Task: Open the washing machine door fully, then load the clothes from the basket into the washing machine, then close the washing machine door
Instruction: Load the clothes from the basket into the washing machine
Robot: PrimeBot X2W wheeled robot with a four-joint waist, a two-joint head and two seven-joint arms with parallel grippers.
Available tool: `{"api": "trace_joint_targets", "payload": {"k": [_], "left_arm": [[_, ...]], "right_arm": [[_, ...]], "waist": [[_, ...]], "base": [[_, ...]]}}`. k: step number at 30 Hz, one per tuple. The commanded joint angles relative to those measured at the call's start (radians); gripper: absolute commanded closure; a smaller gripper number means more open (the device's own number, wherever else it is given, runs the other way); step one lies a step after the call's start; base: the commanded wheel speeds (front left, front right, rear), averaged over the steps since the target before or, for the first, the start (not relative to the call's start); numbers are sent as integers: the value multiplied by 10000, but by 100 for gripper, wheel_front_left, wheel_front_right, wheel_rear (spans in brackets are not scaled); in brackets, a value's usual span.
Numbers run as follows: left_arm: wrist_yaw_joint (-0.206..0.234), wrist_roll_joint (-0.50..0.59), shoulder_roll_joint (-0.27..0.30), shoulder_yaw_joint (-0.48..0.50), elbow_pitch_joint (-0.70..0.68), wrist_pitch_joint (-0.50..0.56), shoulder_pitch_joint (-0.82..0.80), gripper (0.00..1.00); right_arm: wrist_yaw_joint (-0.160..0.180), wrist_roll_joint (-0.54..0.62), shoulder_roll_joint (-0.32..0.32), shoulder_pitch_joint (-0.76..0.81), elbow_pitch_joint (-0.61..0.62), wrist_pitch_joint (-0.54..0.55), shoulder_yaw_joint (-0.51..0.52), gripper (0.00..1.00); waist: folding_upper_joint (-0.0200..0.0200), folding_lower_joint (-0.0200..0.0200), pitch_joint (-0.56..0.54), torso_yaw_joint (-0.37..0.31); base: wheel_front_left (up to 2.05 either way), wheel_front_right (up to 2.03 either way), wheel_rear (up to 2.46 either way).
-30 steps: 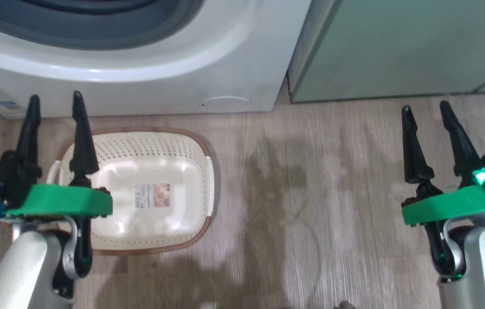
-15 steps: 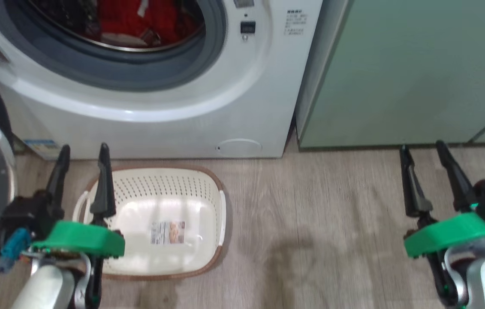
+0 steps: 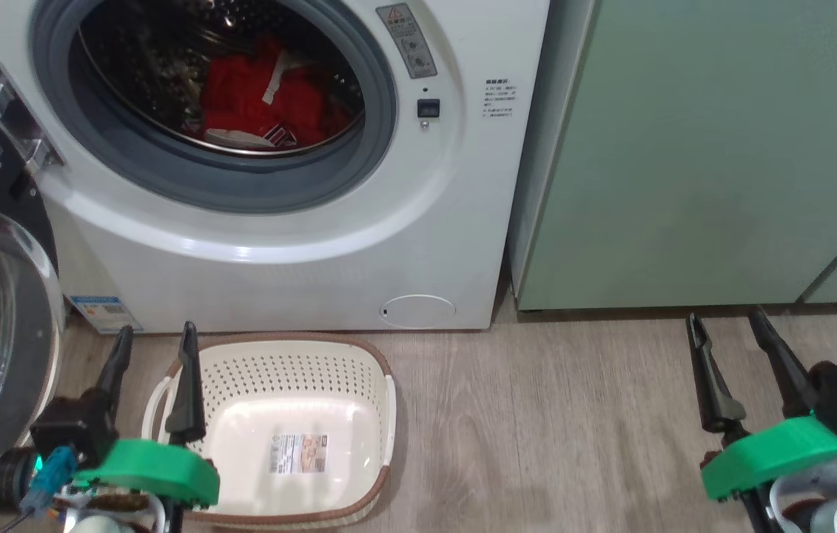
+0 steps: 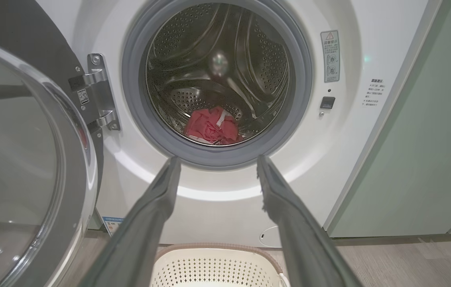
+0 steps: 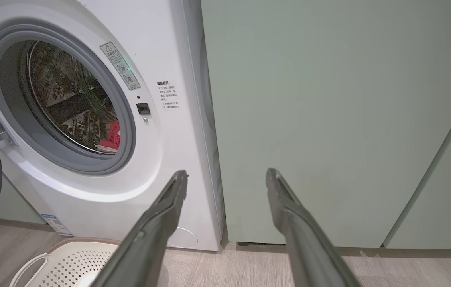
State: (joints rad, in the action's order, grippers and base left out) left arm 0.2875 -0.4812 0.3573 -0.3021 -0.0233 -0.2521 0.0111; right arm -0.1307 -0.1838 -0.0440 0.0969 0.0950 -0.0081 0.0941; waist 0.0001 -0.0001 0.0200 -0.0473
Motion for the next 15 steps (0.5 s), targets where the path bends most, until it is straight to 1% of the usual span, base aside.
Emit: {"api": "trace_joint_targets", "payload": {"k": [1,15], "left_arm": [[77,99,255,376,-274,-67,-326,0],[238,116,388,428,-378,-48,-112,0]], "right_arm": [[0,73,-62,-161,412,7,-190,0],[0,111,-62,75,620,128,-116,0]], "waist": [[-1,1,-76,-1],[-1,1,-157,0]], "base": [[0,0,0],[0,0,0]]}}
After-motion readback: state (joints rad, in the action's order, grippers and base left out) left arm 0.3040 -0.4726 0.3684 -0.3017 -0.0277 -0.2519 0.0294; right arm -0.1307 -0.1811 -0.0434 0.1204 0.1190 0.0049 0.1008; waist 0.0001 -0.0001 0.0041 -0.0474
